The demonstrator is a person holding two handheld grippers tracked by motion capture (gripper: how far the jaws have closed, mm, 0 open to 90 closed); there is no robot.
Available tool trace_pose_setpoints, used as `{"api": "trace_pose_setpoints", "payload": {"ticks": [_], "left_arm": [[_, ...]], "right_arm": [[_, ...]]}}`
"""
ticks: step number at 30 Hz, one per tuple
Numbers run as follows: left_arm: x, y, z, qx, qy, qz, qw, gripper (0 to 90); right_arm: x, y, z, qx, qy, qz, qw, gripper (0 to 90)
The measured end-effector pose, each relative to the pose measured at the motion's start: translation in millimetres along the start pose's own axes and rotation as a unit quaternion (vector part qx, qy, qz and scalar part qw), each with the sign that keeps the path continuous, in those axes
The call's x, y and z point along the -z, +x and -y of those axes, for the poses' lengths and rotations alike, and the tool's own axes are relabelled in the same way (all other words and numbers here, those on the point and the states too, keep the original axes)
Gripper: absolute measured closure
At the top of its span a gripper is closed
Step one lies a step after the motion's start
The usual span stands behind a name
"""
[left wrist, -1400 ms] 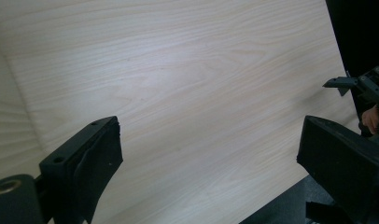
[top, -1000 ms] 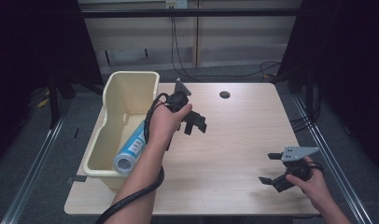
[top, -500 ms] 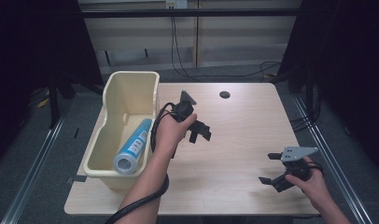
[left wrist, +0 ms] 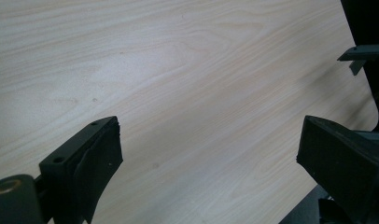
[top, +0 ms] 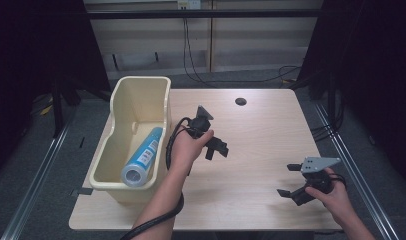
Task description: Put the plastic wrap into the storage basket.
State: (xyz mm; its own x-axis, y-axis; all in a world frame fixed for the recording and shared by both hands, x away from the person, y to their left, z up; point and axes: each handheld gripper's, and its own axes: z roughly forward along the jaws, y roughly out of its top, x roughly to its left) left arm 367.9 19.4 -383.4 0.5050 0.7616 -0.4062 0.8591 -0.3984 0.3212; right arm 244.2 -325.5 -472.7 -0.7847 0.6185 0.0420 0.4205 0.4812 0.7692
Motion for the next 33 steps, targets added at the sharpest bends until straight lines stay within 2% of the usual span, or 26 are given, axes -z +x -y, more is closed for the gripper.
{"api": "trace_pose_setpoints", "payload": {"ticks": [4, 5, 10, 14, 16, 19, 32, 33], "left_arm": [[-5.8, 0.8, 2.9, -0.006, 0.002, 0.001, 1.0, 5.9], [-9.4, 1.7, 4.8, -0.014, 0.004, -0.002, 0.9999, 6.1], [-15.3, 2.0, 7.9, -0.017, 0.0, -0.003, 0.9999, 6.0], [-20.9, 2.6, 11.0, -0.027, 0.001, -0.004, 0.9996, 5.9], [-25.9, 2.5, 14.2, -0.029, -0.004, 0.004, 0.9996, 5.9], [-29.2, 2.6, 16.6, -0.036, -0.005, 0.004, 0.9993, 5.8], [-45.0, 12.1, 32.5, -0.058, -0.01, 0.006, 0.9982, 5.5], [-47.3, 13.4, 35.4, -0.063, -0.008, -0.005, 0.998, 5.7]], "right_arm": [[0.0, -0.1, 0.1, 0.0, 0.0, 0.0, 1.0, 1.8], [0.0, -0.2, 0.1, -0.001, 0.0, 0.0, 1.0, 1.8], [-0.3, -0.3, 0.2, -0.001, 0.0, 0.002, 1.0, 1.8], [-1.5, -0.9, 0.7, 0.001, 0.001, 0.002, 1.0, 1.8], [-1.7, -1.1, 1.0, 0.0, 0.002, 0.003, 1.0, 1.8], [-2.2, -1.7, 1.5, -0.001, 0.002, 0.005, 1.0, 1.8], [-5.9, -2.8, 3.7, -0.002, 0.008, 0.009, 0.9999, 1.8], [-6.7, -2.6, 3.9, -0.001, 0.01, 0.01, 0.9999, 1.8]]}}
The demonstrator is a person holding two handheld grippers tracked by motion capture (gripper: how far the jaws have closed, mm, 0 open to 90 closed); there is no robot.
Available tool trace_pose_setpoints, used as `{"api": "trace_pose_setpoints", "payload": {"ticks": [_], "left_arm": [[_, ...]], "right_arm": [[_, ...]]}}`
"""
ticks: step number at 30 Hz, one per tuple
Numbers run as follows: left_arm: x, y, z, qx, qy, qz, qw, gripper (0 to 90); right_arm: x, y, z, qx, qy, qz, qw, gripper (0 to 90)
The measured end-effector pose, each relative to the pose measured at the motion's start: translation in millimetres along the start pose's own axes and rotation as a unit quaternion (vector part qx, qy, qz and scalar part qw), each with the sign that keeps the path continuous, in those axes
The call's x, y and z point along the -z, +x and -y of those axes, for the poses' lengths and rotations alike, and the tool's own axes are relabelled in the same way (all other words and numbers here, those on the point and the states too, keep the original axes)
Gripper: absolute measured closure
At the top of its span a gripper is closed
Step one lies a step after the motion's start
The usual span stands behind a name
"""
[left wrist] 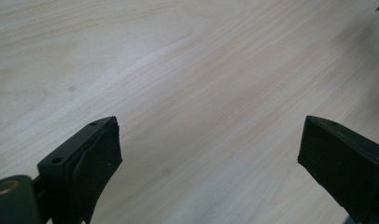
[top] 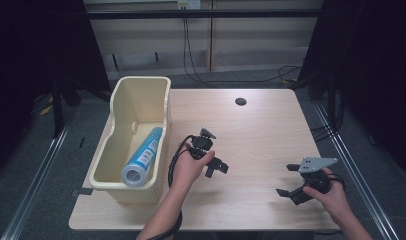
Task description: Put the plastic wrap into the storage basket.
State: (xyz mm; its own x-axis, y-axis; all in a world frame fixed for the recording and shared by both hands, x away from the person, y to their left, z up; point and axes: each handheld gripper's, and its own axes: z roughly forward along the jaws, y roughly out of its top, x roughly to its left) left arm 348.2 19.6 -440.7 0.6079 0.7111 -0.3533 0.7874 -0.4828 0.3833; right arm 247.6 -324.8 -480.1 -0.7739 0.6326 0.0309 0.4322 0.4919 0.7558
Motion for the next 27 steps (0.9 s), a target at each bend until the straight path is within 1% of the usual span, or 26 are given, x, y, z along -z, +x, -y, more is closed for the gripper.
{"api": "trace_pose_setpoints", "payload": {"ticks": [1, 3, 4, 5, 7, 8, 10, 11, 13, 15, 16, 18, 19, 21, 22, 27], "left_arm": [[0.0, 0.0, 0.0, 0.0, 0.0, 0.0, 1.0, 5.9], [-4.0, 2.6, 4.5, 0.002, -0.004, 0.006, 1.0, 5.6], [-5.2, 3.4, 6.0, 0.0, -0.003, 0.01, 0.9999, 5.5], [-5.2, 3.4, 6.0, 0.0, -0.003, 0.01, 0.9999, 5.7], [-8.2, 4.6, 10.4, -0.01, -0.004, 0.005, 0.9999, 5.5], [-9.3, 4.9, 12.3, -0.01, -0.005, 0.005, 0.9999, 5.8], [-10.6, 4.5, 13.6, -0.009, -0.008, 0.007, 0.9999, 5.6], [-12.2, 4.8, 15.9, -0.011, -0.009, 0.012, 0.9998, 5.6], [-14.7, 5.4, 19.5, -0.019, -0.007, 0.016, 0.9997, 5.5], [-16.5, 5.4, 21.2, -0.018, -0.008, 0.019, 0.9996, 5.5], [-18.1, 5.7, 23.1, -0.021, -0.008, 0.018, 0.9996, 5.5], [-19.2, 5.6, 24.4, -0.019, -0.009, 0.018, 0.9996, 5.5], [-19.9, 6.0, 26.8, -0.029, -0.01, 0.018, 0.9994, 5.4], [-20.4, 6.0, 27.9, -0.029, -0.01, 0.017, 0.9994, 5.5], [-20.2, 7.8, 29.1, -0.033, -0.008, 0.021, 0.9992, 5.2], [-23.2, 11.0, 35.9, -0.028, -0.02, 0.026, 0.9991, 5.5]], "right_arm": [[0.0, 0.0, 0.0, 0.0, 0.0, 0.0, 1.0, 1.8], [-1.1, 0.1, 0.5, -0.002, 0.0, 0.0, 1.0, 1.8], [-1.5, -0.3, 0.6, 0.001, 0.002, 0.001, 1.0, 1.8], [-1.5, -0.3, 0.6, 0.001, 0.002, 0.001, 1.0, 1.8], [-2.6, -0.7, 1.0, 0.0, 0.004, 0.001, 1.0, 1.8], [-3.1, -0.9, 1.1, -0.002, 0.005, 0.003, 1.0, 1.8], [-3.8, -1.2, 1.5, -0.003, 0.006, 0.002, 1.0, 1.8], [-4.2, -1.5, 1.7, -0.001, 0.006, 0.002, 1.0, 1.8], [-6.1, -1.6, 2.5, -0.004, 0.01, 0.004, 0.9999, 1.8], [-6.6, -1.6, 2.7, -0.004, 0.01, 0.005, 0.9999, 1.8], [-7.6, -2.1, 3.1, -0.003, 0.013, 0.005, 0.9999, 1.8], [-8.1, -2.4, 3.2, -0.004, 0.012, 0.005, 0.9999, 1.8], [-9.3, -2.6, 3.7, -0.006, 0.013, 0.005, 0.9999, 1.8], [-9.8, -2.6, 3.9, -0.006, 0.016, 0.006, 0.9998, 1.8], [-11.8, -2.5, 4.2, -0.005, 0.018, 0.005, 0.9998, 1.8], [-15.9, -2.4, 4.7, -0.004, 0.027, 0.008, 0.9996, 1.8]]}}
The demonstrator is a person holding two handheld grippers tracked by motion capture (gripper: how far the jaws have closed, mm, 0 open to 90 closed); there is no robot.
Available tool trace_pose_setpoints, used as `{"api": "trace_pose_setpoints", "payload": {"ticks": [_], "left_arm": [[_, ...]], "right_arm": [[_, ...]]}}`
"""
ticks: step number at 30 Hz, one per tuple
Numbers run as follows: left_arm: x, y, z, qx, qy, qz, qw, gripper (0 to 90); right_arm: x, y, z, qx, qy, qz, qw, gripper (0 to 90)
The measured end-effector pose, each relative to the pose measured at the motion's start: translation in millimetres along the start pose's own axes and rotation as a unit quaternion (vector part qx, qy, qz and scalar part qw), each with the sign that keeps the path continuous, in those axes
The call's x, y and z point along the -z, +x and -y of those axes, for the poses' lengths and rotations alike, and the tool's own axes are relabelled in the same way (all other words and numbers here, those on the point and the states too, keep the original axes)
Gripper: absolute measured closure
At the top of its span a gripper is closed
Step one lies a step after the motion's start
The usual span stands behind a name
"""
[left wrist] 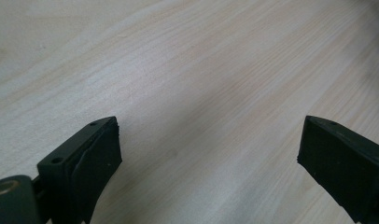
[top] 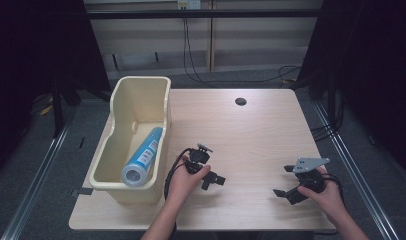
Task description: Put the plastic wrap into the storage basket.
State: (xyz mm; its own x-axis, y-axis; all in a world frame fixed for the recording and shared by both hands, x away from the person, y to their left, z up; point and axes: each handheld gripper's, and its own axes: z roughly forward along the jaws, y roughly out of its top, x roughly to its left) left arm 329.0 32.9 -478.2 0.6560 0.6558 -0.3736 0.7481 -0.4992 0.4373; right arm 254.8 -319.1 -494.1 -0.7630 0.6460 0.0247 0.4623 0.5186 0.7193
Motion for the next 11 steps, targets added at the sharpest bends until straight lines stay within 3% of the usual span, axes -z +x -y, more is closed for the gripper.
{"api": "trace_pose_setpoints", "payload": {"ticks": [11], "left_arm": [[0.2, 1.0, 1.8, -0.005, -0.004, 0.011, 0.9999, 5.6]], "right_arm": [[-11.0, -5.0, 3.6, -0.008, 0.003, 0.003, 1.0, 1.9]]}}
